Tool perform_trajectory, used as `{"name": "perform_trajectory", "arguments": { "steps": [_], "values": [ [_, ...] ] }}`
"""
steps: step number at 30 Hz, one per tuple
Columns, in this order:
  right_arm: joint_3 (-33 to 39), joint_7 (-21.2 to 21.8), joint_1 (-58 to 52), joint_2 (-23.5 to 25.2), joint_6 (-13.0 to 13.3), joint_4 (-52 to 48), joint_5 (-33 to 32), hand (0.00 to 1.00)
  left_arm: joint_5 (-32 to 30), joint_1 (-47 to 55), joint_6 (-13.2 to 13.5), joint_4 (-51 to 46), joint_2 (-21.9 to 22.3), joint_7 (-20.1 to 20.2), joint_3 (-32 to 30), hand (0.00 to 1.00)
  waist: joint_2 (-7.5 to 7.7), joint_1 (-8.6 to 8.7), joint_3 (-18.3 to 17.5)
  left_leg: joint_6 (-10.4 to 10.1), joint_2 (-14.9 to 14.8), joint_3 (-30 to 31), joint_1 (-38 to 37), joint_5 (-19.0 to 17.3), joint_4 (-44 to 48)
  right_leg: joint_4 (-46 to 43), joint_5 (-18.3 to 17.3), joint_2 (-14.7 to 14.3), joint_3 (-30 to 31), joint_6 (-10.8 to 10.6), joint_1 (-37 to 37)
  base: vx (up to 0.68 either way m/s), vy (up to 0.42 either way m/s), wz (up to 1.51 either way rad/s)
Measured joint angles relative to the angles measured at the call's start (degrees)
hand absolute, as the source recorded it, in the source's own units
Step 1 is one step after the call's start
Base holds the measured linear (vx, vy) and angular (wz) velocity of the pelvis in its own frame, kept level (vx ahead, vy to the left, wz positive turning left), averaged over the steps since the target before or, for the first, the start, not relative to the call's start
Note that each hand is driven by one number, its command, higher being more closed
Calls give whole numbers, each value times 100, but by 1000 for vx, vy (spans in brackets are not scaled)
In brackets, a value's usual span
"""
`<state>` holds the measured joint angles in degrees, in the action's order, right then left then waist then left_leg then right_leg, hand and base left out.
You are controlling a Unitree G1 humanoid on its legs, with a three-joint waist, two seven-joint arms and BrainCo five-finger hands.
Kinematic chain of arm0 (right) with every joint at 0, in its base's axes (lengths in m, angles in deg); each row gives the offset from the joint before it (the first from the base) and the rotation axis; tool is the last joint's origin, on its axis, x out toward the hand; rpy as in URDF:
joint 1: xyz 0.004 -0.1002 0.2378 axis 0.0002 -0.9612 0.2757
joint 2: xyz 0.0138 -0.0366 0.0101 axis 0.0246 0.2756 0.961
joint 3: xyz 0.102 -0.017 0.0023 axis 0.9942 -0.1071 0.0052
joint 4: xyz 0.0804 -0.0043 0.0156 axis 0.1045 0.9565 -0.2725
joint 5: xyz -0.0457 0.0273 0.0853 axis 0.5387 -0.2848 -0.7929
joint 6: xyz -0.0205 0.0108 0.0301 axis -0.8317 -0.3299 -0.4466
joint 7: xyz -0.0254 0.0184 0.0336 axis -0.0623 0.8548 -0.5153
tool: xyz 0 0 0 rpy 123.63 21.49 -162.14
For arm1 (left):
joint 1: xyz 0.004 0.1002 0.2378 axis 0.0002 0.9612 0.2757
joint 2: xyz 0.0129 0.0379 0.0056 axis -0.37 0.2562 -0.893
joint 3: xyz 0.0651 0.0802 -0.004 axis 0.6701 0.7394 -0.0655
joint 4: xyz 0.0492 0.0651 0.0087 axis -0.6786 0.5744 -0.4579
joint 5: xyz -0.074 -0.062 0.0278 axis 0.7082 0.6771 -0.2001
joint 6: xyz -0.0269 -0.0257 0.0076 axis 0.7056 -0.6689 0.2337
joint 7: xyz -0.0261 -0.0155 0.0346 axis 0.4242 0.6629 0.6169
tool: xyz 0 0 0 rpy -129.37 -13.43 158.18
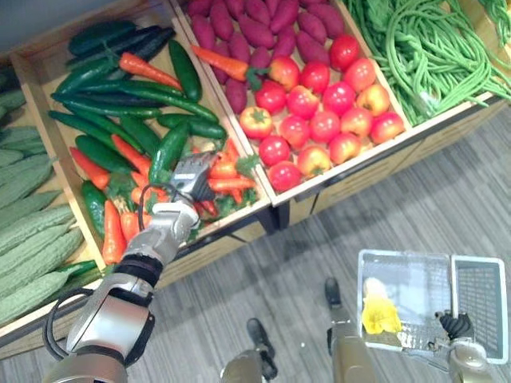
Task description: Pick vegetable in the basket
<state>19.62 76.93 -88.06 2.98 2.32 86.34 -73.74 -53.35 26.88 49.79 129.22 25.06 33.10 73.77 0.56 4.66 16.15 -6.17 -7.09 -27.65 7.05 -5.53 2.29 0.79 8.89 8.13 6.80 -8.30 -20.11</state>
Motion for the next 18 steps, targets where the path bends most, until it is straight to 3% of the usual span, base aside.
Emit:
{"name": "perform_trajectory", "arguments": {
  "steps": [9,13,18],
  "values": [
    [-20,0,-50,7,1,12,-1,100,45,-256,-227,242,28,-28,-263,100,37,43,40,-60,-122,-19,56,80,-11,4,7,-121,105,-12,-66,-28,-34,-3],
    [-39,1,-54,10,2,57,0,100,44,-182,-247,244,20,-18,-295,100,32,142,37,-64,-119,-28,-64,89,-14,4,8,-110,71,-13,52,16,2,0],
    [-55,1,-96,10,1,120,2,100,40,-128,-252,235,20,35,-235,100,29,146,33,-66,-109,33,-137,86,-5,2,8,-64,-58,-13,174,-2,6,9]
  ]
}}
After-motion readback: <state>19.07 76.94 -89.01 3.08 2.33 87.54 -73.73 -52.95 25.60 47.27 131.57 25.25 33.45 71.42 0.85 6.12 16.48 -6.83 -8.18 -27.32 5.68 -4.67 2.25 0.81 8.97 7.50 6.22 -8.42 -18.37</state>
